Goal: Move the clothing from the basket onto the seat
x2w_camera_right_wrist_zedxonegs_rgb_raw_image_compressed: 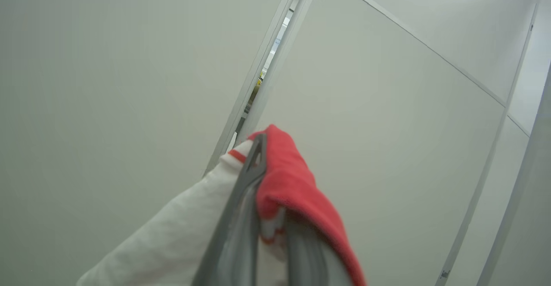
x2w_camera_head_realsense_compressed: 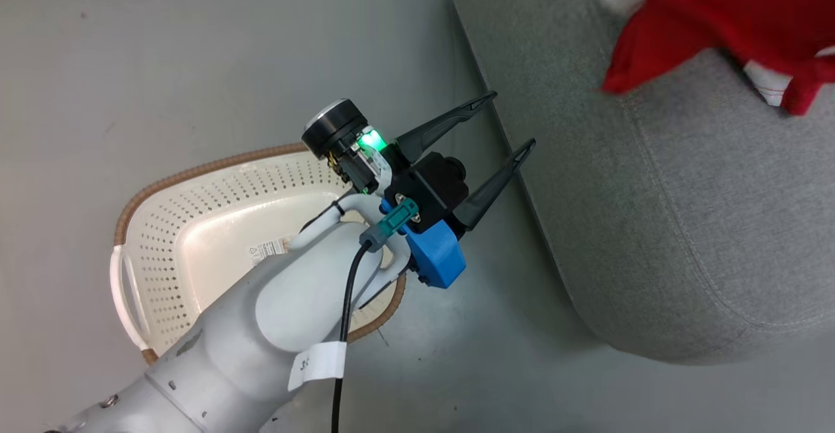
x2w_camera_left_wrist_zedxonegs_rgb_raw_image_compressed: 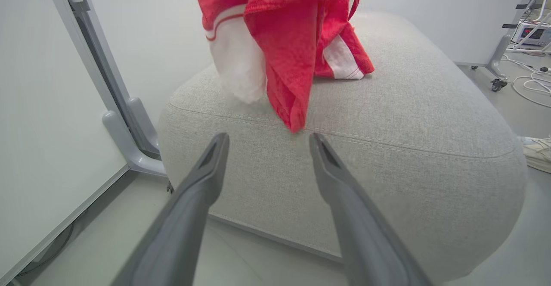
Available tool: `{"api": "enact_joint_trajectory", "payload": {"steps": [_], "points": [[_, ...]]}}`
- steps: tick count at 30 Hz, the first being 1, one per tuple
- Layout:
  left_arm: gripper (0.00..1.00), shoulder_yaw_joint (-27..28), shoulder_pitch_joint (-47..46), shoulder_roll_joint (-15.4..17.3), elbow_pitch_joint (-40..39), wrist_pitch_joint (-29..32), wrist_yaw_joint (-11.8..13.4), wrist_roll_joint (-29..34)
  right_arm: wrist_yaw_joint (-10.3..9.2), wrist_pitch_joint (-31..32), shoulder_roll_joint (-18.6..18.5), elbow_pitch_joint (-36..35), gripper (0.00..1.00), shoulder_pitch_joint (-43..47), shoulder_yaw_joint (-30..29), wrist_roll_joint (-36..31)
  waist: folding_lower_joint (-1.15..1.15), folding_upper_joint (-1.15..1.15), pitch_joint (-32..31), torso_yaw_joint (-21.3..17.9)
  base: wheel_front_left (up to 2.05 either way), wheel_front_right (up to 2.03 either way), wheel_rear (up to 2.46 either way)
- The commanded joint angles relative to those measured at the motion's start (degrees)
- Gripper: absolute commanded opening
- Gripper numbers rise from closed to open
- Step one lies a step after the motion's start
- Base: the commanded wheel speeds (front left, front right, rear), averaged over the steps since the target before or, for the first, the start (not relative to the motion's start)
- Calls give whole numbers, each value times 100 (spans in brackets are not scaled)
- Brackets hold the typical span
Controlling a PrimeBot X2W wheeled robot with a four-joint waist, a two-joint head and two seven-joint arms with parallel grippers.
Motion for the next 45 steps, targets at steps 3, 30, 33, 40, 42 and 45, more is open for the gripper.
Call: {"api": "enact_joint_trajectory", "payload": {"steps": [3, 30, 33, 40, 42, 45], "points": [[100, -9, -228, 67, -41, -15, -7, 75, 1, 1, -584, 70, 0, -571, -330, -25, -1, 0, 450, 103, 0, 0, 0], [100, -195, -1081, 284, -195, -15, -7, 286, 1, 1, -989, 2063, 0, -93, -1662, -163, -1, 0, 1826, 249, 0, 0, 0], [100, -189, -1100, 292, -202, -16, -7, 282, 1, 1, -824, 2077, 0, 45, -1649, -209, -1, 0, 1855, 275, 0, 0, 0], [100, -130, -994, 235, -186, -16, 2, 267, 1, 1, -485, 1832, 100, 287, -1859, -214, -1, 0, 1720, 297, 0, 0, 0], [100, -103, -918, 205, -199, -16, 17, 256, 0, 1, -449, 1698, 100, 457, -1899, -190, -1, 0, 1614, 297, 0, 0, 0], [100, -29, -812, 177, -229, -16, 30, 238, 1, 2, -319, 1500, 100, 800, -1969, -122, -1, 0, 1394, 281, 0, 0, 0]]}}
